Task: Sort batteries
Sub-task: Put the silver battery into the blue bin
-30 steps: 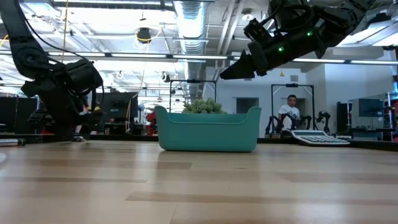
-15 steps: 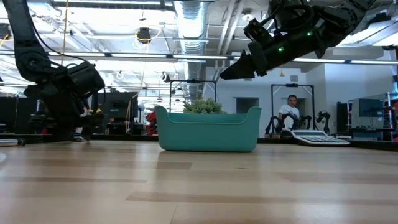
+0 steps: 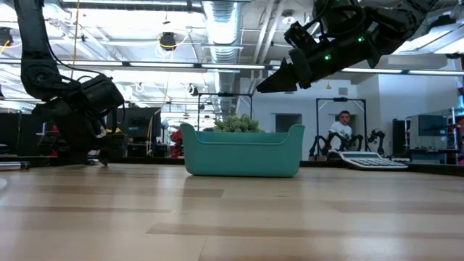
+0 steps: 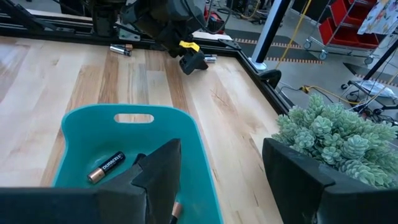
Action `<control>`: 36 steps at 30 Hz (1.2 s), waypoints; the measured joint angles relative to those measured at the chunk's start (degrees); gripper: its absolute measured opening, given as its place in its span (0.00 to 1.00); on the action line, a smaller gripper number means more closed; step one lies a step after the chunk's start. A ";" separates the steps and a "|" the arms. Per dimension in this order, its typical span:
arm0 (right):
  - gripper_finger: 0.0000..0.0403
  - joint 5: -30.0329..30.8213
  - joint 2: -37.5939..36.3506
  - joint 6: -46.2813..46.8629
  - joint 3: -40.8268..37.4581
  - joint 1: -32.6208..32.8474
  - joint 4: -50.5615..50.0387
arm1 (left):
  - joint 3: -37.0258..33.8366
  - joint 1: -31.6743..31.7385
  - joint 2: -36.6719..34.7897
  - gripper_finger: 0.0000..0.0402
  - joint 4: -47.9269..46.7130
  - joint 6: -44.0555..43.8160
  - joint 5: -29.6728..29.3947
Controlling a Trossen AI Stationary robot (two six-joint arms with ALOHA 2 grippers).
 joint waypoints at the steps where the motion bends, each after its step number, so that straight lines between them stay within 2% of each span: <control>1: 0.60 0.00 0.00 0.00 0.00 0.00 -0.03 | 0.00 0.08 0.01 0.54 0.07 -0.05 0.04; 18: 0.60 0.00 0.00 0.00 0.00 0.00 -0.14 | 0.00 3.54 0.08 0.54 1.39 1.85 1.03; 27: 0.60 0.00 0.00 0.00 0.00 0.00 -0.17 | 0.00 4.68 0.08 0.45 1.65 2.38 1.66; 36: 0.60 0.00 0.00 0.00 -0.02 0.00 -0.16 | 0.00 5.62 0.06 0.44 1.85 3.18 2.63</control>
